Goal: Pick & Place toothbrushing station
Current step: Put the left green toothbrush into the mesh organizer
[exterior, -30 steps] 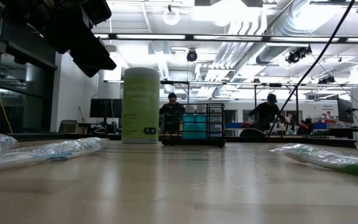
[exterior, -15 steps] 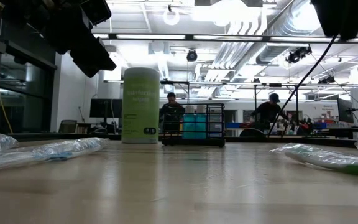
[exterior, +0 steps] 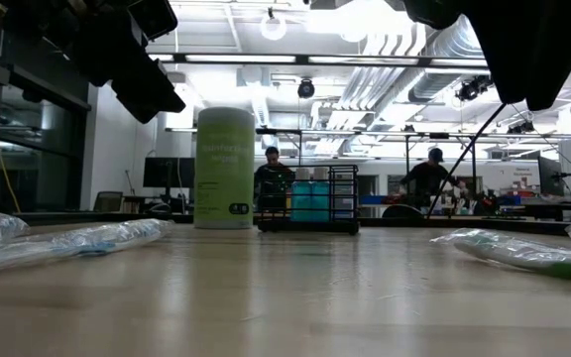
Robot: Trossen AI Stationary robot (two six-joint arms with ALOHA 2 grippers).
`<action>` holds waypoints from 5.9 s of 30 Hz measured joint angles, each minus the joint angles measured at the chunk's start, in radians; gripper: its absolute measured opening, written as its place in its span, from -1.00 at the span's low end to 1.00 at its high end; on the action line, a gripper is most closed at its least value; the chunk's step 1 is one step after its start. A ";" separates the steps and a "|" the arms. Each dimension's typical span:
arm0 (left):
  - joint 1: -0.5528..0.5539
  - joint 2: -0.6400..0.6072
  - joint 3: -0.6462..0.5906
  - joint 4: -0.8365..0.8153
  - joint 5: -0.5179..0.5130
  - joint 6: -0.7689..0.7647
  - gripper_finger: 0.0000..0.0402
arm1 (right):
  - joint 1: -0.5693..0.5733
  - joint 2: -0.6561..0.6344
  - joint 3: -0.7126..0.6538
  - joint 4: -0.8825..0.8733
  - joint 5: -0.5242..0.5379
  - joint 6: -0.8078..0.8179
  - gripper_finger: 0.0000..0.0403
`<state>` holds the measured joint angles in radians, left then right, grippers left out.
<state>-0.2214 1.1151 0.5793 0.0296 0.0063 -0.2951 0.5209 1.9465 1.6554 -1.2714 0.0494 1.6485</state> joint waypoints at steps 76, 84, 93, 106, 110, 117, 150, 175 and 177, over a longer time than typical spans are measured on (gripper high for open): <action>0.000 0.000 0.000 -0.007 0.000 0.000 -0.37 | -0.032 0.002 -0.428 0.532 0.023 0.042 -0.40; 0.000 0.000 0.000 -0.007 0.003 0.000 -0.37 | -0.032 0.002 -0.429 0.528 0.024 0.051 -0.47; 0.000 0.000 0.000 -0.007 0.003 0.000 -0.37 | -0.032 0.003 -0.430 0.523 0.037 0.050 -0.84; 0.000 0.000 0.000 -0.007 0.003 0.000 -0.37 | -0.032 0.001 -0.430 0.536 0.092 -0.003 -0.96; 0.000 0.000 0.000 -0.007 0.002 0.000 -0.37 | -0.038 -0.012 -0.433 0.566 0.120 -0.038 -0.96; 0.000 0.000 0.000 -0.006 0.001 0.000 -0.37 | -0.053 -0.093 -0.431 0.644 0.255 -0.138 -0.97; 0.137 -0.002 0.000 0.162 0.120 0.108 -0.37 | -0.165 -0.173 -0.430 1.104 0.787 -1.036 -0.98; 0.290 -0.003 0.001 0.204 0.120 0.205 -0.37 | -0.357 -0.176 -0.430 1.261 1.288 -1.148 -1.00; 0.289 -0.003 0.001 0.190 0.120 0.225 -0.37 | -0.385 -0.176 -0.430 1.261 1.290 -1.148 -1.00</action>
<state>0.0677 1.1126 0.5804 0.2194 0.1261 -0.0705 0.1360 1.7706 1.2256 -0.0105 1.3393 0.5003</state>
